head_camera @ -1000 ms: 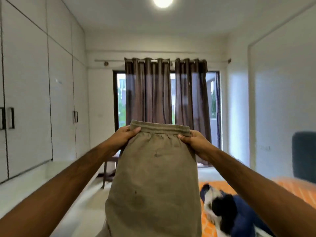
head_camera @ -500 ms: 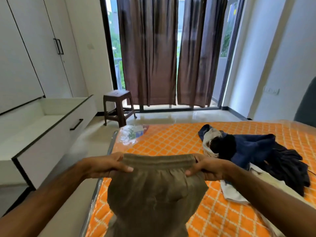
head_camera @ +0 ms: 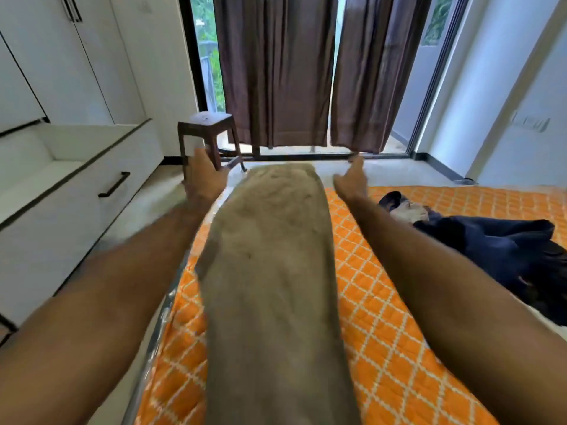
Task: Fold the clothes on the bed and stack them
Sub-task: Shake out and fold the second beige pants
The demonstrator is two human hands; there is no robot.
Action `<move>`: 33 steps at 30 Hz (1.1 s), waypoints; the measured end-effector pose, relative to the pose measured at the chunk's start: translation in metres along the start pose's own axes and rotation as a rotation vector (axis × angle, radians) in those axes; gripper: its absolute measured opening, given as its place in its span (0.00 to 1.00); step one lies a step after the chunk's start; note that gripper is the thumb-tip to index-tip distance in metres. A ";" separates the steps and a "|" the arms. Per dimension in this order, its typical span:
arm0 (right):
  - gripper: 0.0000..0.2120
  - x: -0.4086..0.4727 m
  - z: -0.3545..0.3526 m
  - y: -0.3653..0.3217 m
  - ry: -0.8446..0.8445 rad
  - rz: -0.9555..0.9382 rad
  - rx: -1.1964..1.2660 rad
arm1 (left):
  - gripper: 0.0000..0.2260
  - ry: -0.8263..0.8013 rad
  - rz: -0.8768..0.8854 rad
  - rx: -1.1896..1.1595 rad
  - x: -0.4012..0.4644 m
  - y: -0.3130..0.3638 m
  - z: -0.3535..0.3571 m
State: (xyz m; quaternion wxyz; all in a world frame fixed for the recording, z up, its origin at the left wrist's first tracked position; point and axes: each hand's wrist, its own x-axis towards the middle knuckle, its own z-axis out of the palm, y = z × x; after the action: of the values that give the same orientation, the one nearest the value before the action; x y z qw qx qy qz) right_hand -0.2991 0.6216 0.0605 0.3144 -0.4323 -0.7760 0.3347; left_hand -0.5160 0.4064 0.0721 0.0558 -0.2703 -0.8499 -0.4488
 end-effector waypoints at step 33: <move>0.12 -0.442 -0.042 0.189 -0.793 0.612 0.234 | 0.19 -0.727 -0.828 -0.523 -0.480 -0.128 -0.040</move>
State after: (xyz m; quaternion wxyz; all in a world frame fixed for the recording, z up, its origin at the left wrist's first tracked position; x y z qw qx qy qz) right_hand 0.0102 0.3182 -0.1527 -0.0702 -0.4412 -0.6310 0.6342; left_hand -0.1799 0.1206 -0.1601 -0.4853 -0.0580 -0.7107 -0.5059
